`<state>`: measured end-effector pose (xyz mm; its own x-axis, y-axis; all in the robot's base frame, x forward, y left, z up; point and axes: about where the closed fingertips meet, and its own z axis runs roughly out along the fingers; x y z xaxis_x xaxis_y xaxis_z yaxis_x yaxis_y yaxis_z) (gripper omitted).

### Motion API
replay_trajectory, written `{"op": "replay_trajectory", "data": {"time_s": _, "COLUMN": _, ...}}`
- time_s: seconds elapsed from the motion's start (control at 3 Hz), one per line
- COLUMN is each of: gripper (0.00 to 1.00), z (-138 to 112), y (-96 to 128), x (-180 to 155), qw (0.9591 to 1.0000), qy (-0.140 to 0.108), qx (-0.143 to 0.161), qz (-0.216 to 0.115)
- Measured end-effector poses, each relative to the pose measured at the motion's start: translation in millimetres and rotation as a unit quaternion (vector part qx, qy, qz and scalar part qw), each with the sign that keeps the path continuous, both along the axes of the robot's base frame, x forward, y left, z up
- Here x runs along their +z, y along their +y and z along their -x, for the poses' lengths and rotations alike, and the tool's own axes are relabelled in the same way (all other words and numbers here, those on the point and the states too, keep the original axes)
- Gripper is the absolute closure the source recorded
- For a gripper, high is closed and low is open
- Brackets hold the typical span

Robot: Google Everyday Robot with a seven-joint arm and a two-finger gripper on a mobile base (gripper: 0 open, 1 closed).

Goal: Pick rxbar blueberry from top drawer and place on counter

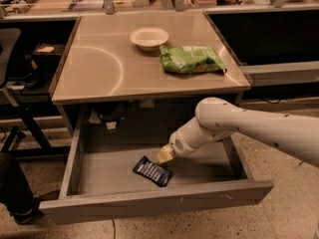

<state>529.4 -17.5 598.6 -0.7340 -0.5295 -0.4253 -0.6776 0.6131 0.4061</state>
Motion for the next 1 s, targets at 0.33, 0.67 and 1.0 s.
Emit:
{"op": "replay_trajectory", "data": {"time_s": 0.33, "gripper": 0.39, "z": 0.0, "y": 0.0, "x": 0.0, "qw": 1.0, "qy": 0.0, "qx": 0.0, "qz": 0.0}}
{"op": "replay_trajectory", "data": {"time_s": 0.67, "gripper": 0.1, "z": 0.0, "y": 0.0, "x": 0.0, "qw": 1.0, "qy": 0.0, "qx": 0.0, "qz": 0.0}}
{"op": "replay_trajectory", "data": {"time_s": 1.0, "gripper": 0.0, "z": 0.1, "y": 0.1, "x": -0.1, "qw": 1.0, "qy": 0.0, "qx": 0.0, "qz": 0.0}}
